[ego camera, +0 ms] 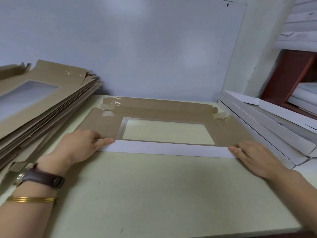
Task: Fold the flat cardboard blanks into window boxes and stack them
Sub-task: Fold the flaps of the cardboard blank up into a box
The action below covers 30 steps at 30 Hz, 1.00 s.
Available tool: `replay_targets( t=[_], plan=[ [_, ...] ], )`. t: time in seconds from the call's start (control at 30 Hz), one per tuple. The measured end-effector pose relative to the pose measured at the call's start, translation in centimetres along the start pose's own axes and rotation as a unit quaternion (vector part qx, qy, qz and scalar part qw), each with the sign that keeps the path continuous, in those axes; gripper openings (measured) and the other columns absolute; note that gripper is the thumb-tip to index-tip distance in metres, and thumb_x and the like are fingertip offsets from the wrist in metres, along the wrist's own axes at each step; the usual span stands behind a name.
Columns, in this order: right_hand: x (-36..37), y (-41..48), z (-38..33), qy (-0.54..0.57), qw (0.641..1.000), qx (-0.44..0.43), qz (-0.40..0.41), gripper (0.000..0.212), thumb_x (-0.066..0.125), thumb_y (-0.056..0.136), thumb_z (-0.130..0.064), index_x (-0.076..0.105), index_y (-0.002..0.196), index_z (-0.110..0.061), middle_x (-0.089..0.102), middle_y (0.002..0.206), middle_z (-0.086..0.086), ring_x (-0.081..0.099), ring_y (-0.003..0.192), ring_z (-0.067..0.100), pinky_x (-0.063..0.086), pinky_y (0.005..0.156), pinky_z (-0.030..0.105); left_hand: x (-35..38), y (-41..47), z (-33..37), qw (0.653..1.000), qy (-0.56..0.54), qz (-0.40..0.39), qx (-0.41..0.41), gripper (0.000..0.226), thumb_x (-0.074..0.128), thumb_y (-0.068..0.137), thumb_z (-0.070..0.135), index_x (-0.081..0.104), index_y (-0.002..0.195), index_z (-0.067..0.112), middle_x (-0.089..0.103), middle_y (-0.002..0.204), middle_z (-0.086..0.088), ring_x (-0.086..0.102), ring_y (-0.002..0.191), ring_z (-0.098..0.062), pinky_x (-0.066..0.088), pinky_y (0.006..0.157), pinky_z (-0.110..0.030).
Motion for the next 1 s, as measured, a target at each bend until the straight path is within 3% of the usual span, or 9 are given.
replay_targets(
  t=[0.23,0.43,0.5,0.63,0.7,0.8,0.87,0.93,1.0],
  plan=[
    [0.1,0.6,0.7,0.009,0.998,0.053,-0.038,0.060,0.011,0.079,-0.074,0.046,0.076,-0.025,0.056,0.070,-0.008,0.054,0.072,0.013,0.036,0.058,0.030,0.6,0.3,-0.4,0.998,0.050,-0.021,-0.020,0.085,0.010,0.060,0.090,0.061,0.071,0.022,0.060,0.068,0.006,0.055,0.075,-0.020,0.040,0.068,-0.033],
    [0.6,1.7,1.0,0.010,0.994,0.084,-0.071,0.063,0.011,0.076,-0.080,0.041,0.080,-0.025,0.058,0.069,-0.006,0.054,0.069,0.009,0.035,0.056,0.029,1.2,0.8,-0.7,0.996,0.069,-0.026,-0.048,0.090,0.008,0.061,0.091,0.066,0.084,0.026,0.060,0.069,0.007,0.055,0.073,-0.018,0.036,0.063,-0.032],
    [1.0,1.8,1.0,0.009,0.994,0.088,-0.061,0.064,0.013,0.077,-0.079,0.037,0.080,-0.021,0.057,0.067,-0.003,0.054,0.068,0.012,0.035,0.057,0.030,1.4,0.9,-0.6,0.996,0.076,-0.018,-0.051,0.085,0.005,0.060,0.091,0.060,0.077,0.028,0.058,0.069,0.008,0.054,0.072,-0.020,0.035,0.063,-0.033],
    [1.4,1.6,0.8,0.003,0.996,0.085,-0.027,0.061,0.013,0.076,-0.078,0.039,0.080,-0.023,0.050,0.079,-0.006,0.050,0.080,0.016,0.037,0.073,0.034,2.0,1.1,-0.6,0.991,0.113,0.005,-0.069,0.079,0.000,0.062,0.088,0.045,0.071,0.024,0.062,0.093,-0.002,0.054,0.093,-0.026,0.032,0.074,-0.036],
    [1.6,1.7,0.8,-0.003,0.994,0.103,-0.038,0.060,0.017,0.078,-0.076,0.046,0.092,-0.026,0.046,0.090,-0.005,0.047,0.097,0.019,0.033,0.086,0.034,2.6,1.1,-0.8,0.988,0.111,-0.009,-0.105,0.077,0.001,0.064,0.087,0.040,0.080,0.023,0.054,0.107,-0.006,0.047,0.110,-0.028,0.028,0.083,-0.039],
    [2.1,2.0,0.2,-0.037,0.990,0.125,-0.054,0.048,0.029,0.092,-0.065,0.047,0.122,-0.032,0.043,0.115,0.000,0.037,0.118,0.021,0.026,0.100,0.039,2.9,0.8,-0.4,0.985,0.096,-0.033,-0.139,0.073,0.005,0.066,0.085,0.038,0.092,0.026,0.039,0.103,-0.002,0.038,0.113,-0.028,0.025,0.091,-0.040],
    [2.2,2.3,-0.9,-0.057,0.992,0.106,-0.034,0.043,0.034,0.098,-0.054,0.040,0.135,-0.033,0.038,0.135,0.002,0.031,0.129,0.022,0.024,0.105,0.040,2.7,0.8,0.3,0.988,0.110,-0.015,-0.110,0.063,0.012,0.081,0.076,0.043,0.107,0.028,0.036,0.106,0.001,0.036,0.116,-0.025,0.021,0.098,-0.041],
    [2.0,2.5,-2.6,-0.039,0.997,0.070,-0.010,0.042,0.039,0.099,-0.033,0.035,0.141,-0.029,0.031,0.147,0.002,0.024,0.136,0.022,0.023,0.107,0.040,2.5,1.0,1.8,0.993,0.114,0.031,-0.012,0.050,0.015,0.096,0.053,0.041,0.129,0.027,0.038,0.125,-0.001,0.033,0.125,-0.025,0.016,0.107,-0.039],
    [2.1,2.7,-4.6,-0.011,0.999,0.033,-0.020,0.056,0.040,0.093,-0.011,0.028,0.148,-0.022,0.026,0.153,0.004,0.016,0.144,0.023,0.024,0.111,0.039,2.4,1.1,4.1,0.994,0.046,0.024,0.098,0.054,0.027,0.089,0.022,0.036,0.142,0.021,0.030,0.147,-0.006,0.025,0.137,-0.025,0.012,0.113,-0.033]
  ],
)
Point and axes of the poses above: each hand's wrist, its own y-axis towards the middle knuckle, its own x-axis out of the palm, z = x × y, the point moved 2 cm from there along y, towards the middle knuckle
